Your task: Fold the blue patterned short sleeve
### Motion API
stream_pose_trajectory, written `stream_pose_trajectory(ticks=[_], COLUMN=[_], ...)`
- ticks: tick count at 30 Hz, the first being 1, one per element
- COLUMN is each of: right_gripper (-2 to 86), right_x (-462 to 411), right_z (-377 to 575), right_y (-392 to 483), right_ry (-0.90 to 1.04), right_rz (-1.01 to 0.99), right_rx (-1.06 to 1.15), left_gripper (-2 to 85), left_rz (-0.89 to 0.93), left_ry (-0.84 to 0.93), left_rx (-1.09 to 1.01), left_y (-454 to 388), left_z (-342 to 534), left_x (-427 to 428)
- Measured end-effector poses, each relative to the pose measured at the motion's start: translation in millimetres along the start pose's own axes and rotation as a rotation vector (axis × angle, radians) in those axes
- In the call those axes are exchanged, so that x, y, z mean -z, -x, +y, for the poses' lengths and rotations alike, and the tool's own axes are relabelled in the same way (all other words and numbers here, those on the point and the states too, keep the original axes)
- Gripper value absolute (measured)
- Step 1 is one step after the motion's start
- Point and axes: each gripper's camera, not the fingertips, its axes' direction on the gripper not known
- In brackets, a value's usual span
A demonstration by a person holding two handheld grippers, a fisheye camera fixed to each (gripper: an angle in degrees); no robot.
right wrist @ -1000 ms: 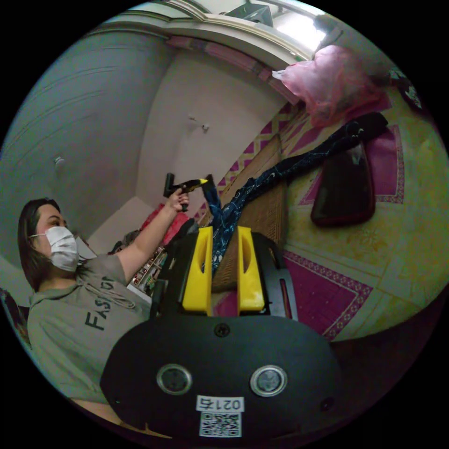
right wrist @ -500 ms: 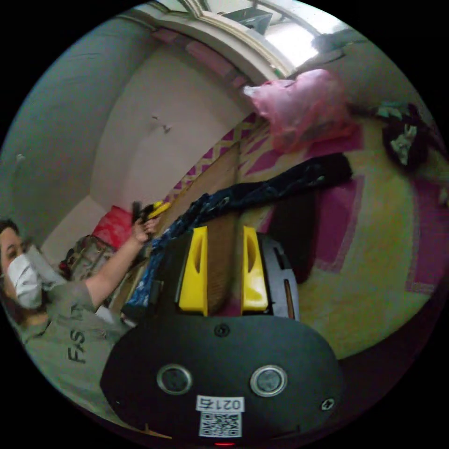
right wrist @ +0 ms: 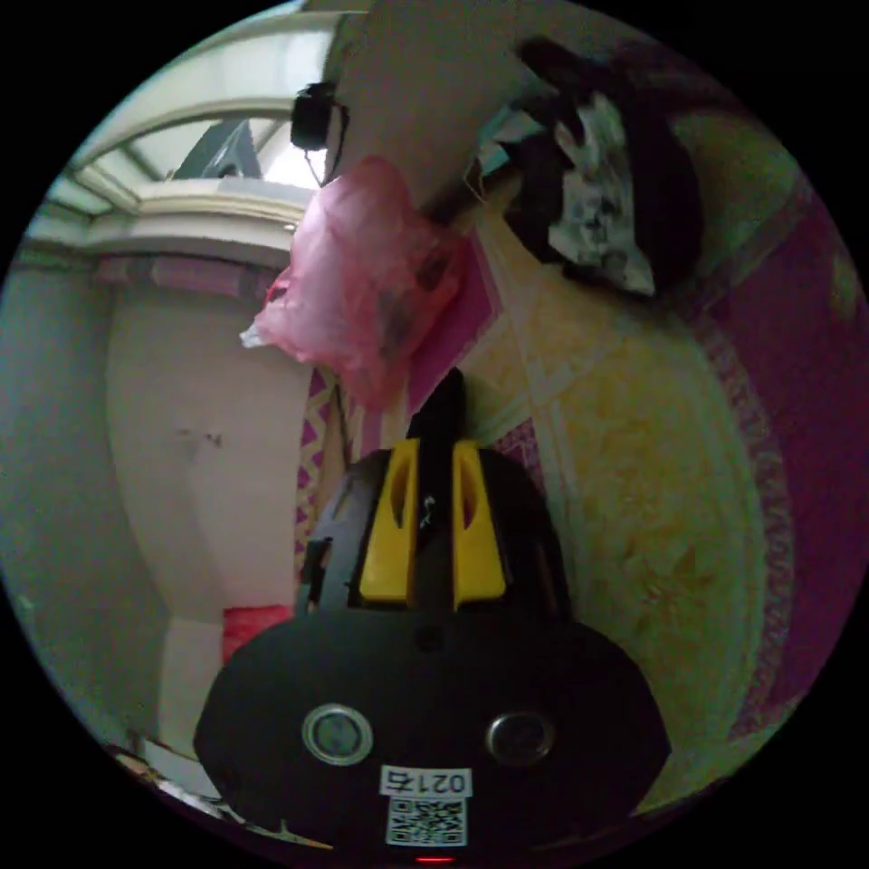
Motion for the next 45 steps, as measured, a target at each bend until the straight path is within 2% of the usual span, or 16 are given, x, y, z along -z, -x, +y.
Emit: stream_pose_trajectory(ticks=[2,4,6,10,12,15,19,21,24,28,32,36,39,41,45], right_gripper=[2.0,1.5,1.1,0.9,0.8,0.8,0.7,0.8,0.9,1.5,3.9,10.6,11.3,11.1,10.5], right_x=[-10.8,-14.6,-23.3,-50.9,-84.8,-140.8,-228.9,-299.1,-386.5,-452.8,-467.6,-497.2,-466.2,-433.3,-336.6], right_z=[10.8,23.5,55.7,143.8,227.0,345.5,488.8,574.7,665.3,724.8,752.3,775.4,741.1,715.8,659.8], right_y=[-2.8,33.9,118.3,262.4,356.1,448.4,511.8,523.5,510.2,488.9,492.9,477.4,473.0,465.5,424.4], right_ry=[-0.025,-0.057,-0.085,-0.093,-0.05,0.017,0.146,0.283,0.436,0.519,0.578,0.852,0.887,0.853,0.714], right_rz=[-0.115,-0.072,0.022,0.047,0.052,0.052,0.048,0.054,0.123,0.224,0.17,0.065,-0.127,-0.173,-0.116], right_rx=[-0.058,0.059,0.323,0.724,0.976,1.242,1.471,1.557,1.623,1.649,1.613,1.599,1.483,1.469,1.508], left_gripper=[7.0,5.8,4.8,4.4,4.4,4.3,4.1,4.1,4.1,4.2,4.5,5.0,4.8,4.7,6.4], left_rz=[0.001,-0.016,-0.063,-0.1,-0.092,-0.071,-0.038,-0.016,0.028,0.038,0.036,0.127,0.134,0.114,0.056], left_ry=[-0.04,-0.084,-0.114,-0.135,-0.143,-0.163,-0.181,-0.191,-0.233,-0.238,-0.224,-0.194,-0.18,-0.176,-0.148], left_rx=[0.037,0.056,0.058,0.067,0.082,0.104,0.14,0.161,0.182,0.162,0.131,0.116,0.098,0.091,0.099], left_y=[15.1,26.4,38.3,57.0,70.8,87.6,107.0,117.7,127.6,129.7,128.6,130.7,126.6,122.7,113.1], left_z=[24.7,49.0,80.2,124.4,153.4,188.3,229.4,254.3,281.5,310.3,342.5,374.2,405.0,427.0,483.7], left_x=[25.6,52.1,84.7,125.6,148.9,178.2,211.7,233.6,264.8,305.0,347.2,379.8,409.8,430.3,473.6])
